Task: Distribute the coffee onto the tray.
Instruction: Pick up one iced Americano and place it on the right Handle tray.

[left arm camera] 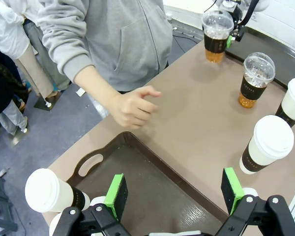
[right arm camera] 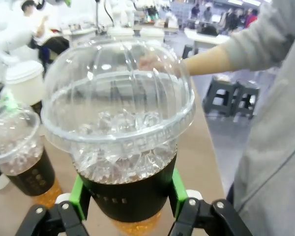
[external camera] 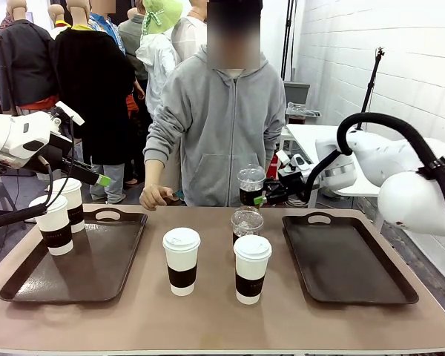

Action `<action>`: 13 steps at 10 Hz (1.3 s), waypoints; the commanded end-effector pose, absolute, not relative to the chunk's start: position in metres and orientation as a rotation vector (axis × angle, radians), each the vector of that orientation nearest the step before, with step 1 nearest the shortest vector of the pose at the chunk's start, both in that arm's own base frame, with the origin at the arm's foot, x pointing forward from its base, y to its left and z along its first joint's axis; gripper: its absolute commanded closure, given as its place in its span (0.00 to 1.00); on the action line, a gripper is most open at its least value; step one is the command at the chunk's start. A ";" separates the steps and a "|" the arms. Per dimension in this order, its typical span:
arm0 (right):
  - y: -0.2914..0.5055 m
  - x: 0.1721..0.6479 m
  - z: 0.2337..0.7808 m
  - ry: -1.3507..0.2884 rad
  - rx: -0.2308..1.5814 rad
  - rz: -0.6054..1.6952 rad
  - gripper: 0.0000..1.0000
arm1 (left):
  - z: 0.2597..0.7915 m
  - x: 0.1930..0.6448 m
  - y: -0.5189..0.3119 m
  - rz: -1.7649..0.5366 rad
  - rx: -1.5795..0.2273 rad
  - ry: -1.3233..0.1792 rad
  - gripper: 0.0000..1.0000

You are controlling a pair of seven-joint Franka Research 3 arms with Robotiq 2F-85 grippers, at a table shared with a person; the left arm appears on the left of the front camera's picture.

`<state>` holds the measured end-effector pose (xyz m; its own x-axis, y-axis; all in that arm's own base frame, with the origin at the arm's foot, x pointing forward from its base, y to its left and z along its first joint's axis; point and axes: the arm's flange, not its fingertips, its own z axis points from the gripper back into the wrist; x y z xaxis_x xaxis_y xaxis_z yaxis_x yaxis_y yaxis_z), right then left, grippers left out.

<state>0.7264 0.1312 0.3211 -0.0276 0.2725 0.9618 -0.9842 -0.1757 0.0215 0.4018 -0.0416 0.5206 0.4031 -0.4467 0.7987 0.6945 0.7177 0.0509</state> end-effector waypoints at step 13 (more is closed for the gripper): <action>0.011 0.623 0.343 -1.059 1.082 1.291 0.24 | 0.519 0.403 -0.040 -0.732 -0.320 -0.896 0.00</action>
<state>0.6221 0.0151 0.3374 0.0139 0.1917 0.9814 -0.9998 -0.0089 0.0159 0.4018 -0.0417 0.5207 0.4028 -0.4470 0.7987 0.6947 0.7175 0.0512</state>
